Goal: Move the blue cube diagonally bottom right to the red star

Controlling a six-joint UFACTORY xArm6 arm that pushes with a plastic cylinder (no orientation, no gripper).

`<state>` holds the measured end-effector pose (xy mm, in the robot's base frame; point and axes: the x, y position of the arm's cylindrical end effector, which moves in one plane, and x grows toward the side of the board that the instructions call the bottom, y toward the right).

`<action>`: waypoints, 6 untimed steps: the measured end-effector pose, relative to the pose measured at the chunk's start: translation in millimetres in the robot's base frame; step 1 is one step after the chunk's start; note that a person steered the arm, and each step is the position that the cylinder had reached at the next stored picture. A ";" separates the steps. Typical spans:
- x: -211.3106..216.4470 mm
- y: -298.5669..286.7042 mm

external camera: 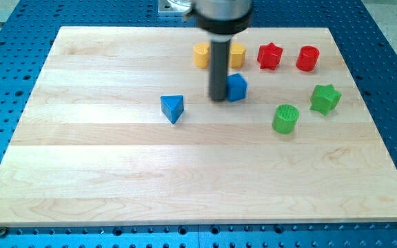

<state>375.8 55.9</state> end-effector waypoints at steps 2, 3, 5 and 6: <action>-9.5 10.3; 26.4 -26.0; -41.5 83.6; 32.0 6.6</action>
